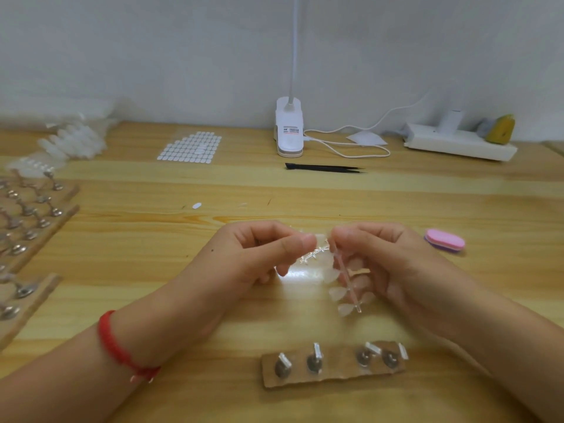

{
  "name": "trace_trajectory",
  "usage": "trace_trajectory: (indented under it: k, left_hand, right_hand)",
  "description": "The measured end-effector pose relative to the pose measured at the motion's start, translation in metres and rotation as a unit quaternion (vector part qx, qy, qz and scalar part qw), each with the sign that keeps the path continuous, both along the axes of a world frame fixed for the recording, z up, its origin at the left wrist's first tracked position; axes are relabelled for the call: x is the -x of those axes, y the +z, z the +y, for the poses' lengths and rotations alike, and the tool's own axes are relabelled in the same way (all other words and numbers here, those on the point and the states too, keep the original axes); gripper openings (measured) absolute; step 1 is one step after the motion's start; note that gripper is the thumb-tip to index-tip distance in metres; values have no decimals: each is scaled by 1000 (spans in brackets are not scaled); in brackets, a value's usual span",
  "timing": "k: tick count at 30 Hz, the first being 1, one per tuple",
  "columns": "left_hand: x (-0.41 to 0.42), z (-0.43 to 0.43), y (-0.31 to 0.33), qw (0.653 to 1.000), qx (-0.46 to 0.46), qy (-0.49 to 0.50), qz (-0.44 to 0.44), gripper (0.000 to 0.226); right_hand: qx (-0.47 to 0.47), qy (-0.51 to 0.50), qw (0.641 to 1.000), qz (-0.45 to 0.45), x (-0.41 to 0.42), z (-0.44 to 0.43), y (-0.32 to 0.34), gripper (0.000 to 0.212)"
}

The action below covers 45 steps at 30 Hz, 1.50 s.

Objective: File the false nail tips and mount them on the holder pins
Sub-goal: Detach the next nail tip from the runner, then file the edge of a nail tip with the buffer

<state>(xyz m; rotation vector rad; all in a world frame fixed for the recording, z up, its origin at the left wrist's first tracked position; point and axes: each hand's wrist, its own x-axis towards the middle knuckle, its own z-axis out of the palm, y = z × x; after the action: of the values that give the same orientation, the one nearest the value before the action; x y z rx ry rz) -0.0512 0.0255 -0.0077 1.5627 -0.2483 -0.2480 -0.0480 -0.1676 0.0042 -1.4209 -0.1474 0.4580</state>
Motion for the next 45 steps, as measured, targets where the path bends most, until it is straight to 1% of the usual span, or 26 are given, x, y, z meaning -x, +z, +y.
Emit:
trace_trajectory:
  k: [2, 4, 6, 8, 9, 10, 11, 12, 13, 14, 15, 17, 18, 20, 22, 23, 24, 25, 26, 27, 28, 29, 32, 34, 40, 45]
  left_hand:
    - [2, -3, -2, 999, -29, 36, -26, 21]
    - [4, -6, -4, 993, -56, 71, -70, 21]
    - [5, -6, -4, 987, -62, 105, -106, 20]
    - [5, -4, -3, 982, -49, 129, -126, 20]
    - [5, -4, -3, 981, -44, 134, -131, 20]
    - [5, -4, -3, 981, -42, 133, -133, 20]
    - [5, -4, -4, 982, -43, 128, -134, 20]
    - [5, -5, -5, 983, -44, 121, -134, 20]
    - [5, -5, -6, 983, -47, 115, -133, 19]
    - [5, -5, -6, 984, -49, 111, -132, 19]
    - [6, -5, -7, 984, -49, 109, -130, 19]
    - [6, -5, -7, 985, -51, 110, -125, 20]
    - [6, -5, -7, 985, -51, 110, -121, 20]
    - [5, -5, -6, 988, -44, 106, -106, 20]
    - [4, -4, -6, 990, -31, 101, -92, 24]
    - [3, -4, -6, 991, -26, 101, -86, 24]
    - [3, -3, -6, 991, -22, 103, -81, 21]
    - [3, -3, -6, 991, -18, 104, -79, 20]
    - [2, -3, -6, 992, -13, 103, -78, 18]
    - [2, -3, -6, 992, -8, 102, -77, 18]
    - [2, -3, -6, 992, -5, 100, -77, 18]
    - [2, -3, -6, 992, -2, 97, -77, 17]
    - [3, -3, -5, 993, 18, 94, -72, 16]
    - [4, -3, -4, 992, 47, 97, -72, 16]
    - [-1, -1, -4, 991, 48, 107, -72, 15]
    - [-4, -2, -7, 992, 31, 87, -88, 12]
  right_hand:
    - [67, -49, 994, -72, 0, -2, 1, 21]
    - [94, -86, 983, -133, -2, -7, 1, 21]
    - [175, -92, 960, -199, -2, -10, 0, 18]
    - [323, -68, 895, -298, 0, -12, -5, 19]
    - [381, -52, 860, -335, 0, -12, -6, 25]
    - [413, -44, 838, -354, 0, -11, -4, 34]
    - [423, -43, 833, -353, -2, -14, 0, 43]
    - [419, -52, 841, -338, -7, -22, 5, 48]
    - [425, -57, 843, -324, -13, -35, 10, 45]
    - [452, -55, 832, -317, -21, -52, 16, 40]
    - [506, -45, 804, -309, -27, -71, 21, 40]
    - [630, -10, 724, -281, -33, -103, 20, 54]
    - [662, -10, 699, -268, -34, -112, 15, 57]
    - [667, -30, 689, -283, -32, -122, 1, 43]
    - [630, -68, 703, -324, -30, -123, -8, 23]
    - [598, -97, 721, -336, -28, -119, -7, 17]
    - [536, -124, 771, -321, -25, -110, -2, 14]
    - [432, -139, 845, -285, -21, -98, 4, 23]
    - [305, -137, 913, -235, -18, -86, 7, 41]
    - [201, -130, 952, -190, -16, -75, 5, 57]
    - [137, -114, 972, -153, -15, -61, 3, 65]
    - [90, -95, 984, -123, -12, -47, 2, 63]
    - [-33, -62, 996, -48, -7, -11, -3, 39]
    - [-80, -58, 995, -15, -6, 2, -9, 38]
    - [-101, -33, 994, 6, -4, 7, -18, 32]
    - [-108, -48, 993, 10, -4, 10, -18, 33]
